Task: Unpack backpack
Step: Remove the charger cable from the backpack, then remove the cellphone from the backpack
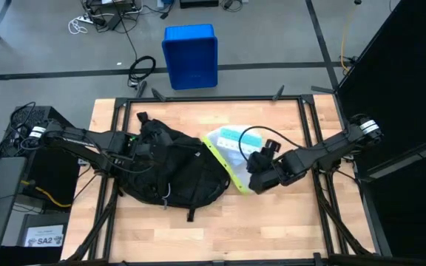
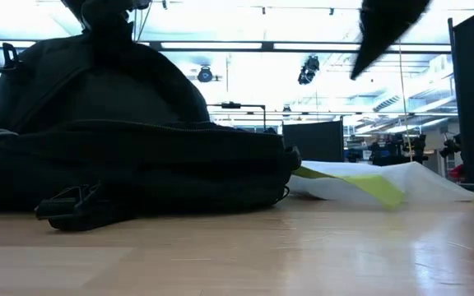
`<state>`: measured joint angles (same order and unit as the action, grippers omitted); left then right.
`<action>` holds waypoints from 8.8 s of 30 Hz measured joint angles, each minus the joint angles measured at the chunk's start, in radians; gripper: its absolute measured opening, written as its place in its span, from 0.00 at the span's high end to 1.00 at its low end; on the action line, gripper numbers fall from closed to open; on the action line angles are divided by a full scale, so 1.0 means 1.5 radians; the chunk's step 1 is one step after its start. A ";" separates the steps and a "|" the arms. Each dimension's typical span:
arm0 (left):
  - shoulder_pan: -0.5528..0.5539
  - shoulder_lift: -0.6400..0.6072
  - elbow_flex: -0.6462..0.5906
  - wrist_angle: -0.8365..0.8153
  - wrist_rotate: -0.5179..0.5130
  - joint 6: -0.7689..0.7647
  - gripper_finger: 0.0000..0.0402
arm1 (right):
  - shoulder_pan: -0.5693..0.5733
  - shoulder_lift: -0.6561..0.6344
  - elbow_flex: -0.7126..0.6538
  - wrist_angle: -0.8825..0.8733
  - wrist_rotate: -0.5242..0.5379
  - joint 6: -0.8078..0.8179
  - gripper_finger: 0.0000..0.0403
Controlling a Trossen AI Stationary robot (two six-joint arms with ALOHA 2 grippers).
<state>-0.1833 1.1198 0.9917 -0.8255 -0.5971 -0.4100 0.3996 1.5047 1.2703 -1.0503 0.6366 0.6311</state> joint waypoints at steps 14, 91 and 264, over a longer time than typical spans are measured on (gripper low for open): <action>-0.016 -0.004 0.027 0.177 -0.002 0.135 1.00 | -0.030 0.097 -0.007 0.573 -0.093 -0.362 0.37; -0.085 0.156 0.098 0.418 0.170 0.178 1.00 | -0.167 0.540 0.085 0.971 -0.312 -0.337 0.76; -0.438 0.151 0.274 -0.076 -0.120 0.097 1.00 | -0.053 0.185 0.100 0.885 -0.387 -0.576 0.22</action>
<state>-0.8410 1.3466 1.4022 -0.9391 -0.7772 -0.2651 0.3202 1.7817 1.4197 0.2771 0.0568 -0.2327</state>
